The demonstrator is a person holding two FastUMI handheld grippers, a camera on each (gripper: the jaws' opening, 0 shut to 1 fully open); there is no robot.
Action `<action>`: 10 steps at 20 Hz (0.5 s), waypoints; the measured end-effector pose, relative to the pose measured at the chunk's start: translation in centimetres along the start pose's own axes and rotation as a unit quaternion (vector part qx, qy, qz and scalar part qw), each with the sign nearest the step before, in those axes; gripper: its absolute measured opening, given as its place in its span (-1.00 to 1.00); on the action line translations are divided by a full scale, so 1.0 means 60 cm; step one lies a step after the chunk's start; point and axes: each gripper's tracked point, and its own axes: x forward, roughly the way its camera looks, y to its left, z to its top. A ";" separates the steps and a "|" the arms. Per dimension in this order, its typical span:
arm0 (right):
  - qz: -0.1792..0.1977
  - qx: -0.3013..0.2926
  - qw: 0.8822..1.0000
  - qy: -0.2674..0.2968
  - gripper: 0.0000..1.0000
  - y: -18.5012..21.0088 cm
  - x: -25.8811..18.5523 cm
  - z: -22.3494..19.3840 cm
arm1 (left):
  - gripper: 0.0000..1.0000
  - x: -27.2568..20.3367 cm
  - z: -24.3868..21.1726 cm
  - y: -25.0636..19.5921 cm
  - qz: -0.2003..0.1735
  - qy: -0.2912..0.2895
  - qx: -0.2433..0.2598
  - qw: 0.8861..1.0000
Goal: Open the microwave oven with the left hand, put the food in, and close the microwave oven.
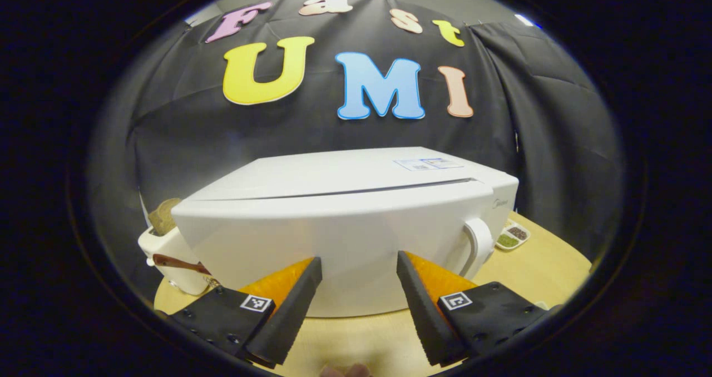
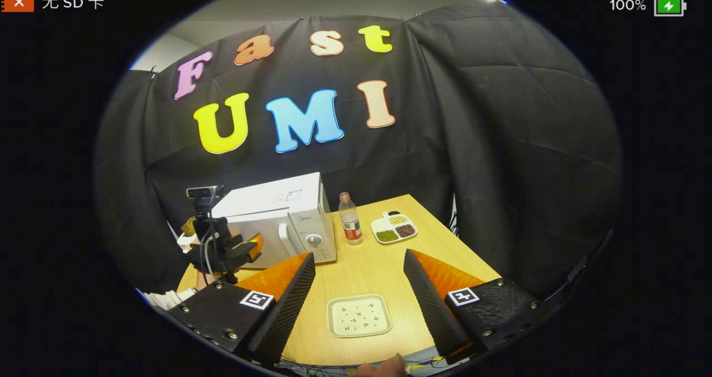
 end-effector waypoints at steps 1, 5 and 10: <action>-0.001 -0.001 1.000 -0.003 0.96 0.000 -0.008 0.001 | 0.89 0.001 0.000 -0.001 0.001 0.000 -0.005 1.000; -0.004 -0.007 1.000 -0.010 0.96 -0.002 -0.044 -0.006 | 0.89 0.002 0.002 -0.003 -0.008 -0.007 -0.029 1.000; -0.008 -0.004 1.000 -0.012 0.96 -0.011 -0.076 -0.016 | 0.90 0.004 0.002 0.001 0.003 -0.002 -0.032 0.999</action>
